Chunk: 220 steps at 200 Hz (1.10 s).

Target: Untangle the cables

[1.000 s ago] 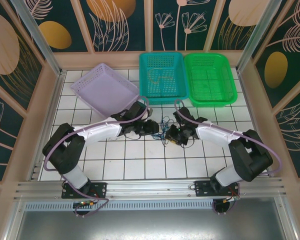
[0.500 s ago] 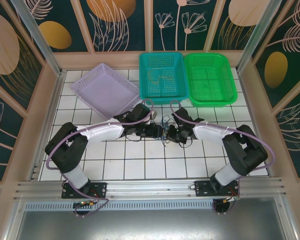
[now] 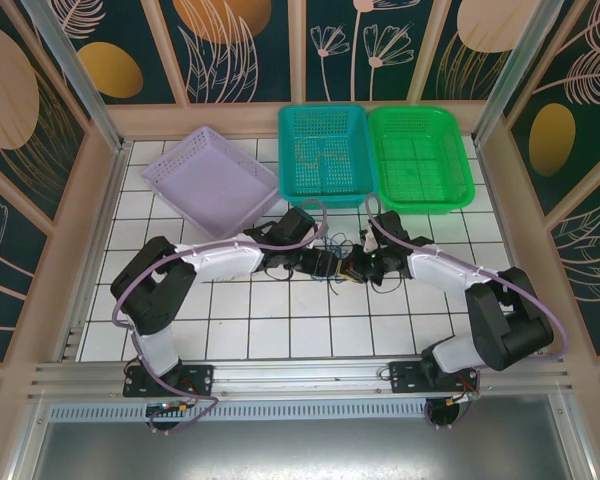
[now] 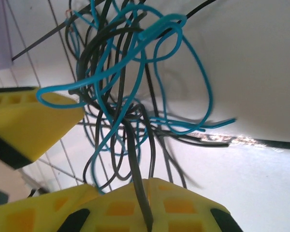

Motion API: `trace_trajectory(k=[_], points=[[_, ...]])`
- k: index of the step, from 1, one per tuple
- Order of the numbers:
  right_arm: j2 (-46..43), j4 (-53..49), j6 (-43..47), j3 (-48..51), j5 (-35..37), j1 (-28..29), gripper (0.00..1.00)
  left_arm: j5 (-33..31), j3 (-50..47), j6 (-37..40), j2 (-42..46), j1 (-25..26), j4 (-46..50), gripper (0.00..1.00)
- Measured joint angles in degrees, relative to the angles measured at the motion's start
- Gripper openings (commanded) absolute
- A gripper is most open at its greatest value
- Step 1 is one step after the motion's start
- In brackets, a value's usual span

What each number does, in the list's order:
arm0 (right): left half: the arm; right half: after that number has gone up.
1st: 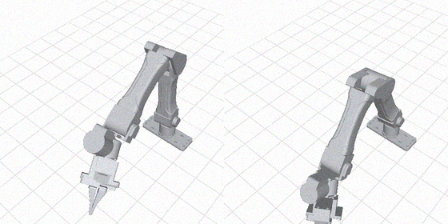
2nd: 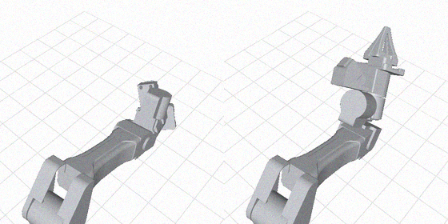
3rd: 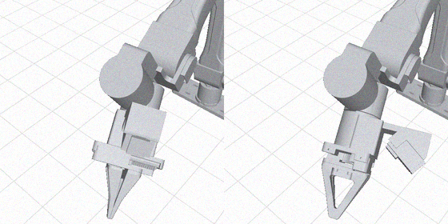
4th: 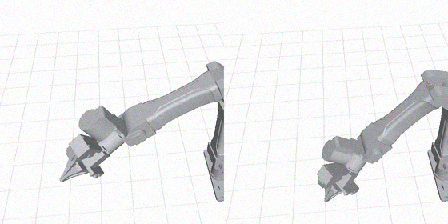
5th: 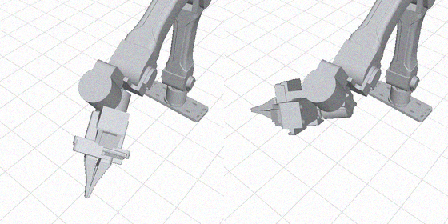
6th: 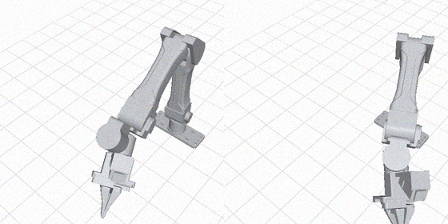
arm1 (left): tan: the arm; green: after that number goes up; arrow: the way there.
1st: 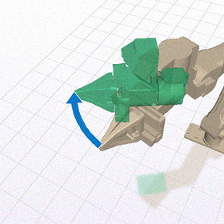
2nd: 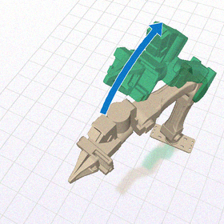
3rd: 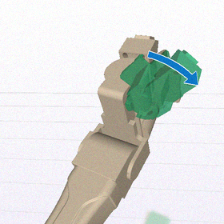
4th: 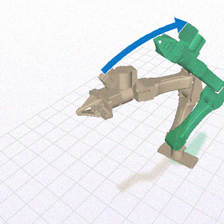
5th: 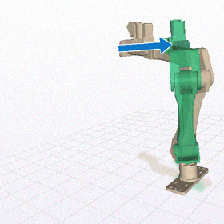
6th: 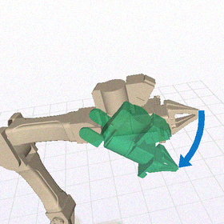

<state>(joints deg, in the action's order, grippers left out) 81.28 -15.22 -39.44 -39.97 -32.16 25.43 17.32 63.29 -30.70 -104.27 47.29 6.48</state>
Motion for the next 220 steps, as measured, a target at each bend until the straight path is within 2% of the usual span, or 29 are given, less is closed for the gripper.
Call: trace_trajectory(k=[28,42,55,77,83,93,124,148,220], points=[[-0.02,-0.39,0.42,-0.04,-3.04,-1.38,0.0,-0.26,1.33,0.48,-2.51,0.37,-0.72,0.68],[-0.02,-1.11,0.42,-0.04,-3.61,-1.97,0.0,-0.76,2.08,0.52,-3.37,0.7,-0.7,0.63],[-0.04,-1.79,0.42,-0.17,-4.02,-2.45,0.0,-2.08,3.13,0.13,-4.35,1.25,-0.44,0.51],[-0.72,-2.58,0.55,-1.66,-6.19,-2.58,0.0,-7.04,5.6,-1.42,-7.28,2.1,0.37,0.11],[-1.14,-3.02,0.63,-2.56,-6.69,-2.58,0.0,-8.87,6.23,-2.29,-8.13,2.32,0.98,0.05],[-2.05,-3.69,0.85,-4.13,-7.08,-2.86,0.0,-11.91,7.23,-3.65,-9.46,2.58,2.38,0.01],[-5.49,-6.49,1.44,-10.05,-8.13,-6.38,0.0,-19.32,9.53,-7.13,-10.78,2.64,6.19,0.0],[-7.52,-8.28,1.62,-15.93,-8.59,-9.77,0.0,-22.77,9.33,-8.81,-10.73,2.4,7.93,0.0],[-9.42,-11.74,1.64,-28.92,-8.15,-16.85,0.0,-25.33,5.97,-11.21,-8.24,0.46,8.52,0.0]])
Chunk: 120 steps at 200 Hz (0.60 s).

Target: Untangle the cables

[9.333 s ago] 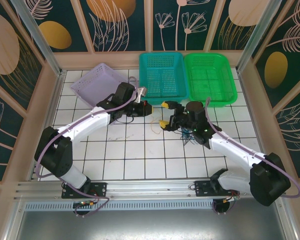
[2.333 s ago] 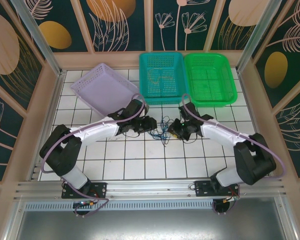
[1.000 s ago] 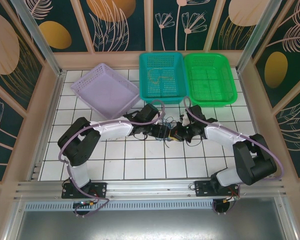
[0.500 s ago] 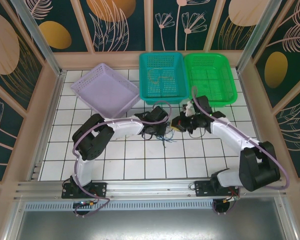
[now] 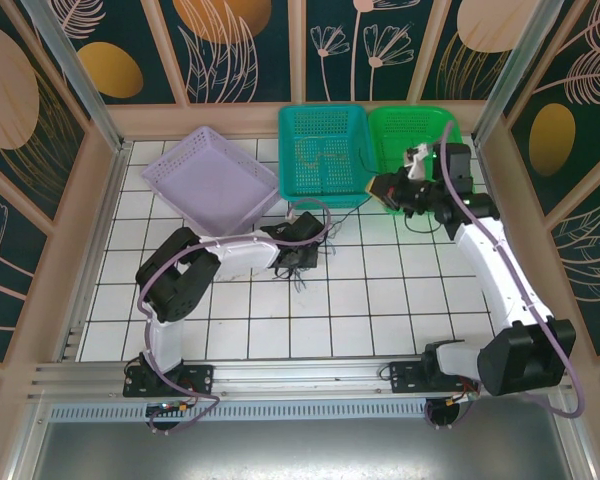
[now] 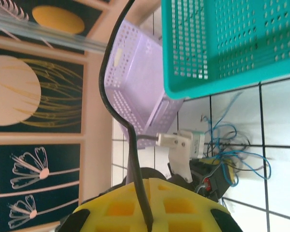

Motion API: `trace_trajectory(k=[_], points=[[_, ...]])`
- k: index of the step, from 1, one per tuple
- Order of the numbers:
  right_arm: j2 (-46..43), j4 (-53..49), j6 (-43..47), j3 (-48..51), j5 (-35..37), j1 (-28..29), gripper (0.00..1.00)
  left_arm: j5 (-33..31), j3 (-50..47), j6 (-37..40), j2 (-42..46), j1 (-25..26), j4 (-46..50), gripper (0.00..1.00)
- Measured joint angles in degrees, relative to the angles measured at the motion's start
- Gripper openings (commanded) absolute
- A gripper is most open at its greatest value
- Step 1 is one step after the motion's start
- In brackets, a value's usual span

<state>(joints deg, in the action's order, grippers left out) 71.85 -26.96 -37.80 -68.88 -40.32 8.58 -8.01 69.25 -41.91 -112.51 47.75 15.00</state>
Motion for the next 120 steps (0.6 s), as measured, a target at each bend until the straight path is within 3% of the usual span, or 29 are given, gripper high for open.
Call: trace_trajectory(k=[48,120], points=[[-1.99,-0.24,-0.02,-7.78,1.92,-4.37,0.0,0.0,-0.02,-0.22,0.07,-0.59,0.46,0.0],[-3.89,2.73,-1.33,-17.2,5.11,-5.55,0.0,-0.02,-0.04,-0.22,0.35,-1.73,1.53,0.01]])
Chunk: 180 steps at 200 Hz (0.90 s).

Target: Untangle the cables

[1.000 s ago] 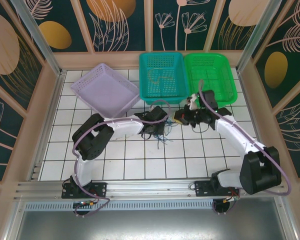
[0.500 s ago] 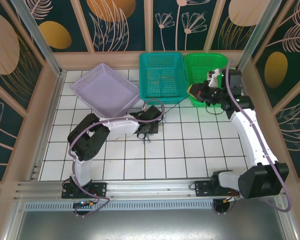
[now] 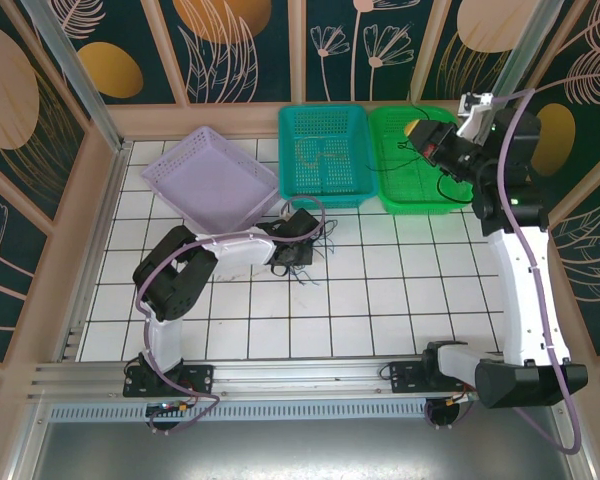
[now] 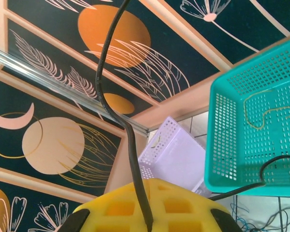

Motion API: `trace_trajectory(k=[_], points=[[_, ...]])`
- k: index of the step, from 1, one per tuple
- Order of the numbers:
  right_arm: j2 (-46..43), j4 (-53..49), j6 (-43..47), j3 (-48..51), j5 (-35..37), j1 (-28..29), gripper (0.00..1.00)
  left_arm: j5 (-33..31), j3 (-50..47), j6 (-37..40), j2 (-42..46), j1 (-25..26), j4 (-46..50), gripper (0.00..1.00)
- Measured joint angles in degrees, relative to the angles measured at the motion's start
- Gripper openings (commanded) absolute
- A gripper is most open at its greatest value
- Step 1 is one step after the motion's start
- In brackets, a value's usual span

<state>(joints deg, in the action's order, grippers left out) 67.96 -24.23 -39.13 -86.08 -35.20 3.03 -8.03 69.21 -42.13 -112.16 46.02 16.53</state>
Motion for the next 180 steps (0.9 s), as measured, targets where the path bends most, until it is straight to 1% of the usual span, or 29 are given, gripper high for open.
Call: trace_trajectory(k=[8,15,29,34,39,46,53,67,85,107,135,143,158,180], points=[[0.24,0.02,-0.15,-0.96,0.28,0.02,0.0,-0.04,0.0,0.0,0.13,-0.07,0.24,0.05],[0.55,0.02,-0.15,-1.86,0.52,0.0,0.0,-0.07,-0.02,0.04,0.28,-0.17,0.5,0.11],[1.2,0.11,-0.15,-3.54,0.68,0.0,0.0,-0.31,-0.02,0.04,0.7,-0.44,2.23,0.31],[1.33,0.28,-0.15,-3.85,0.66,0.0,0.0,-0.42,-0.02,-0.52,0.83,-0.57,2.8,0.41],[1.38,0.55,-0.17,-3.96,0.63,0.0,0.0,-0.44,-0.02,-0.63,1.16,-0.68,3.67,0.49],[1.44,0.94,-0.2,-3.98,0.44,0.0,0.0,-0.44,0.02,-1.05,1.81,-0.85,5.03,0.56],[1.55,1.2,-0.24,-3.98,0.2,0.02,0.0,-0.42,0.2,-1.68,2.67,-1.03,6.47,0.59],[1.84,1.84,-0.44,-3.89,-0.39,0.13,0.0,-0.42,1.4,-2.73,4.9,-1.29,9.22,0.62],[1.86,2.82,-0.66,-3.1,-0.7,0.68,0.0,-0.44,4.5,-4.31,8.74,-1.79,11.32,0.63],[1.86,3.52,-0.85,-1.55,-0.85,1.27,0.0,-0.5,7.56,-6.05,14.64,-2.56,11.41,0.63],[1.86,3.48,-0.79,-0.24,-0.35,1.38,0.0,-0.17,9.22,-7.61,20.96,-4.31,10.36,0.63],[1.84,3.48,-0.79,0.04,-0.13,1.49,0.0,-0.13,9.6,-8.09,21.88,-4.81,10.27,0.63],[1.77,3.5,-0.81,0.81,0.7,1.57,0.0,0.31,10.6,-9.31,22.45,-5.88,10.27,0.66],[1.68,3.5,-1.14,2.01,1.68,1.6,0.0,2.93,12.61,-12.15,22.34,-7.3,10.27,0.69]])
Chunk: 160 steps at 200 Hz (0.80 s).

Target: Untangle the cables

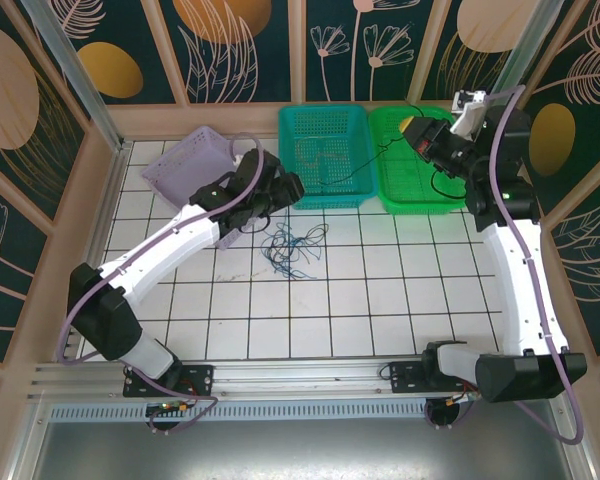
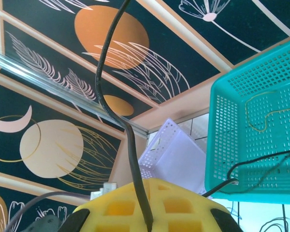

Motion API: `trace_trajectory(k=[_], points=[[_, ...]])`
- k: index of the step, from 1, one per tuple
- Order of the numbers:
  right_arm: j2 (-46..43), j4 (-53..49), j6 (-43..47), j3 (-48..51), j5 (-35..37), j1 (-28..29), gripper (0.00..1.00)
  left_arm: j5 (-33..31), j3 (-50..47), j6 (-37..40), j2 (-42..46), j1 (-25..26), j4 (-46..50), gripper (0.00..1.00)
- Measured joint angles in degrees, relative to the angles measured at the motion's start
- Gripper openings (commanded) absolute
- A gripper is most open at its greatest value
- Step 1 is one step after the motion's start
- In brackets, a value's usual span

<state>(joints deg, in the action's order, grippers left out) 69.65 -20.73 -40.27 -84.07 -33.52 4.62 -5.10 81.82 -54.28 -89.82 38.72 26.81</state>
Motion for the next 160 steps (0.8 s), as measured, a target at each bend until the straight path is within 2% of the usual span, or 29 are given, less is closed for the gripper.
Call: trace_trajectory(k=[30,67,115,160], points=[[-0.52,0.83,-1.92,1.64,3.23,0.11,0.0,4.24,4.11,-4.5,-0.92,-0.57,-1.66,0.69],[-1.79,5.9,-8.07,5.14,10.05,0.09,0.0,8.35,4.46,-8.9,-1.09,-0.57,-5.64,0.7],[-0.74,14.53,-15.43,7.28,22.51,-0.35,0.0,11.19,2.56,-9.9,-0.85,-0.57,-10.58,0.69],[5.95,26.73,-19.47,7.85,31.06,-3.58,0.0,12.09,-2.4,-9.88,1.22,-0.57,-11.23,0.68]])
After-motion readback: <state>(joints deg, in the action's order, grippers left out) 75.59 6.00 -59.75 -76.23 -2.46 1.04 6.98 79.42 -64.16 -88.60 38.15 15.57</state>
